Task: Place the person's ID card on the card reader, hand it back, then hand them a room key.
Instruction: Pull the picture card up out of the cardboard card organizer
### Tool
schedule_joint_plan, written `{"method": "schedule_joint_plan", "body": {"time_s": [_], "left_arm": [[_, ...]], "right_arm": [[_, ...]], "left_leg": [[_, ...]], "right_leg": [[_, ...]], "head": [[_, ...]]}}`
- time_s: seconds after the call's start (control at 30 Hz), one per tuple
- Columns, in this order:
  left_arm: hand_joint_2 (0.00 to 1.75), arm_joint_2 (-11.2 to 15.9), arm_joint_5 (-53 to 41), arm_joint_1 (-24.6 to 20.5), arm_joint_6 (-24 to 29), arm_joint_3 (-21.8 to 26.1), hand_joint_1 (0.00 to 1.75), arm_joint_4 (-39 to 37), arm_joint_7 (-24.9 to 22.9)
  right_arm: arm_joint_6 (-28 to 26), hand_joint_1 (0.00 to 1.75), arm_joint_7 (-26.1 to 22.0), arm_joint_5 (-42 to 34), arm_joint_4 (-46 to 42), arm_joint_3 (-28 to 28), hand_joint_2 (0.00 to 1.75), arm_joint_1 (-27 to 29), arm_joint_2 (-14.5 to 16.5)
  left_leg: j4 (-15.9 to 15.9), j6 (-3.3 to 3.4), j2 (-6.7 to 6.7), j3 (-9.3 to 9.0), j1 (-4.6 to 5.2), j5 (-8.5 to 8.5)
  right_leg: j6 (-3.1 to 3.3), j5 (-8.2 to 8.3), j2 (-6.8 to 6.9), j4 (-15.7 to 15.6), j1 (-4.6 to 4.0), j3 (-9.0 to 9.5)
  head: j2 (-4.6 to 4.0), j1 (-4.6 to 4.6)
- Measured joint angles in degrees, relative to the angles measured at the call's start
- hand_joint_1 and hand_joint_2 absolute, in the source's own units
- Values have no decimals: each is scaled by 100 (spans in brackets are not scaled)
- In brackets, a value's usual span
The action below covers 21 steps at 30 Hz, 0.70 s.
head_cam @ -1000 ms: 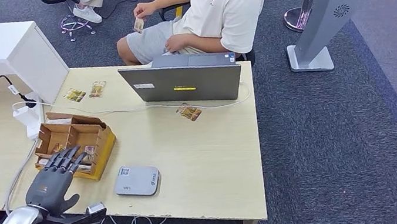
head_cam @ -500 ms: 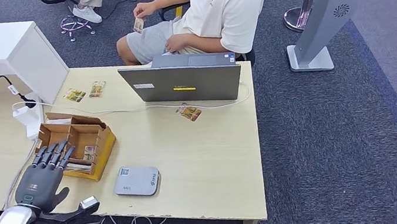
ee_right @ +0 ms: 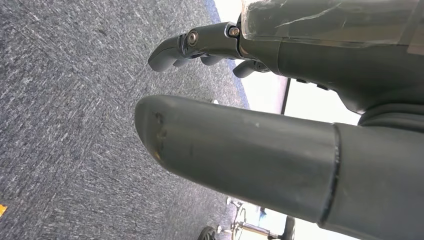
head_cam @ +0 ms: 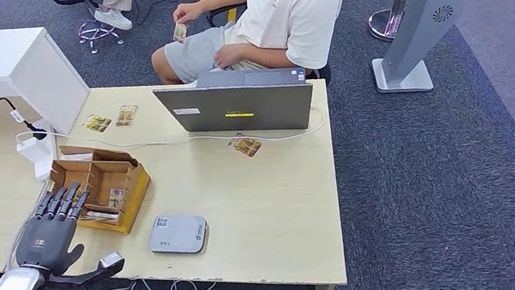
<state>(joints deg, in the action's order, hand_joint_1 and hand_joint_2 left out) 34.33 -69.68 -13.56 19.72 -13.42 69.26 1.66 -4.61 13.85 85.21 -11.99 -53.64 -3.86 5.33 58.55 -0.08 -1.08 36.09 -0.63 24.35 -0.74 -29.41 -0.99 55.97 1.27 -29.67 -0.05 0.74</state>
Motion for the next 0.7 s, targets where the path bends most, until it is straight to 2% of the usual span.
{"method": "schedule_joint_plan", "body": {"time_s": [0.3,0.7], "left_arm": [[175,-171,44,-99,123,22,0,-256,162],[175,-353,9,-160,172,37,0,-352,152]], "right_arm": [[0,0,5,32,1,0,0,-2,0],[0,0,10,42,1,0,0,-2,0]], "left_leg": [[0,0,0,0,0,0],[0,0,0,0,0,0]], "right_leg": [[0,0,0,0,0,0],[0,0,1,0,0,0]], "head": [[-1,0],[0,0]]}}
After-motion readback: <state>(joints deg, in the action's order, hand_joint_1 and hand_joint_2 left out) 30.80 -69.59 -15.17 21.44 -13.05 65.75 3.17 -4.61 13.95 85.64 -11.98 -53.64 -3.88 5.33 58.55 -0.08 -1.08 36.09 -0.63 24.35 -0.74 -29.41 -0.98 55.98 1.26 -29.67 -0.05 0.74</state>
